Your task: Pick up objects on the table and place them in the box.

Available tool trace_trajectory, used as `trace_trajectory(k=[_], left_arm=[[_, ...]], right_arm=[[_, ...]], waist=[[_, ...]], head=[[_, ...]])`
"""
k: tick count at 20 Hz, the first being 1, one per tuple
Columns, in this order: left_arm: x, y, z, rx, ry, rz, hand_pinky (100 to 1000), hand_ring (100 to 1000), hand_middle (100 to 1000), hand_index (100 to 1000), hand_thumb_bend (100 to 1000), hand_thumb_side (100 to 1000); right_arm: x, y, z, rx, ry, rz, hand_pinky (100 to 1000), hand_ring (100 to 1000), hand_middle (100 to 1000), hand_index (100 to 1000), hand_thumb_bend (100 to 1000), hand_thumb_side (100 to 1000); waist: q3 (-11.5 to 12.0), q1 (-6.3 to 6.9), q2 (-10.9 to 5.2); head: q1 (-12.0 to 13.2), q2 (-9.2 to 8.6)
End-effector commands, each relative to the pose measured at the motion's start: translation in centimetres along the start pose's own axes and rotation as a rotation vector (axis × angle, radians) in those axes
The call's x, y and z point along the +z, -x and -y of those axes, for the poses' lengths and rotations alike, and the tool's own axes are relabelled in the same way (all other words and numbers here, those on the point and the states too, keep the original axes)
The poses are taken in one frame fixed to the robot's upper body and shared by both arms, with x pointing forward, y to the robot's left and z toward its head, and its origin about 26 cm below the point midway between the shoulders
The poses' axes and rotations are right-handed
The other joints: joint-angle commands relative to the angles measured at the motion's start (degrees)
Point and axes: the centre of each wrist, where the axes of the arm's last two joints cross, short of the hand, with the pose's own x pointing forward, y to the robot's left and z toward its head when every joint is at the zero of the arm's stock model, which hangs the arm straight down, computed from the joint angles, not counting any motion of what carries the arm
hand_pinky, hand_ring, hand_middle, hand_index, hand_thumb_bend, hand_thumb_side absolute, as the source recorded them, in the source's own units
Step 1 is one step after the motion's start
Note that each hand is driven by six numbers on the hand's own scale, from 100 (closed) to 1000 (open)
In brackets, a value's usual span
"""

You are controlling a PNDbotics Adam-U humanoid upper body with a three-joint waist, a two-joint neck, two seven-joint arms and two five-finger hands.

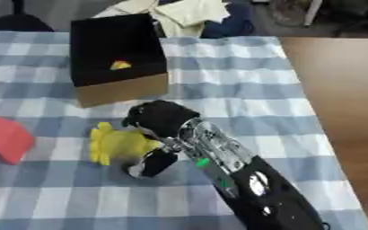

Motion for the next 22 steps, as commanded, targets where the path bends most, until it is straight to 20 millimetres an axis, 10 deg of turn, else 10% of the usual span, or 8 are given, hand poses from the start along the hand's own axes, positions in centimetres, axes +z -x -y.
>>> trace_trajectory(k=[1,22], left_arm=[[-0.6,-0.5,0.1,0.013,-0.001,0.027,621,774,676,780,105,834],[-0.6,-0.6,0.2,0.017,0.004,0.023,620,773,674,780,100,827]], right_arm=[[-0.3,0.2,0.5,0.01,0.027,-0.025,914,930,870,908,350,680],[-1.8,-0.6,-0.6,0.006,-0.003,-0.015,899,915,813,835,342,596]], waist=[[0.08,0.32,-0.78],[0.54,0.31,-0.6]], head=[[-0.17,-0.84],[-0.46,-1.48]])
